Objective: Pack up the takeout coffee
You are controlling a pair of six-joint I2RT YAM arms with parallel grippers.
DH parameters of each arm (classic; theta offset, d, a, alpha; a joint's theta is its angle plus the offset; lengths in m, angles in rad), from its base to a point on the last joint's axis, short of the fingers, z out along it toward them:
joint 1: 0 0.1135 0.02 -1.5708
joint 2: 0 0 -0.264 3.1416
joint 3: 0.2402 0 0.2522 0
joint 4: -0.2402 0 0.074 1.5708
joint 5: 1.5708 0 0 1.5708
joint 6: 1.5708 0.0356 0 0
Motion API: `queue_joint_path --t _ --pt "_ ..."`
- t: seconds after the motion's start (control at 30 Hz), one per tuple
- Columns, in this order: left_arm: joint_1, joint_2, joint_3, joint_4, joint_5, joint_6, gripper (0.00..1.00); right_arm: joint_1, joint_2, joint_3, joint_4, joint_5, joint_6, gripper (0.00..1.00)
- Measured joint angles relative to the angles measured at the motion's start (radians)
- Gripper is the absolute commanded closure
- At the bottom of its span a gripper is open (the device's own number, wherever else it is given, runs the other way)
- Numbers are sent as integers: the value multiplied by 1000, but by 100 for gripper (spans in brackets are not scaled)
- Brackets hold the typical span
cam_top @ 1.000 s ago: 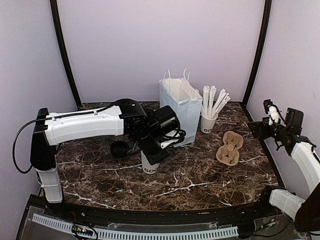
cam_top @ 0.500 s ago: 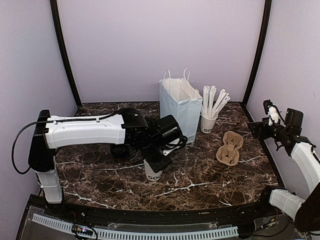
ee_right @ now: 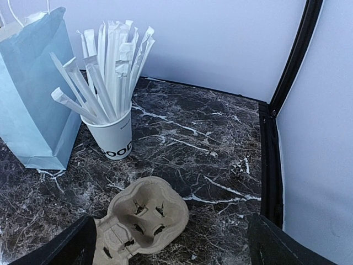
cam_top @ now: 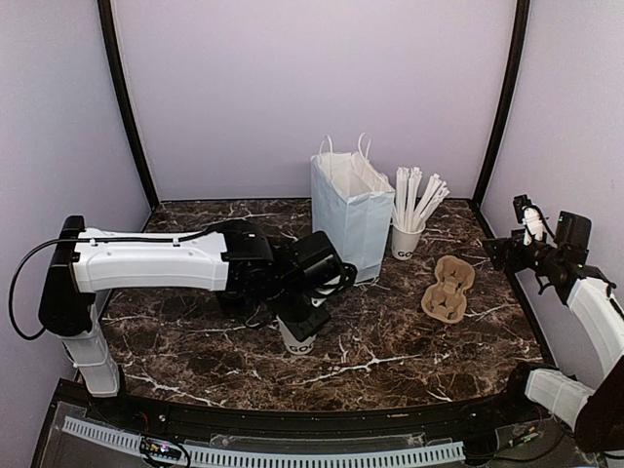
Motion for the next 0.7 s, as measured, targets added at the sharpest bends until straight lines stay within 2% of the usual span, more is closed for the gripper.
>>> queue_joint_path --t 0.23,0.7 --pt "0 0 -23 19 1 -10 99 0 0 -3 0 0 0 3" --pt "0 0 -26 22 12 -27 91 0 0 -5 0 0 -4 3"
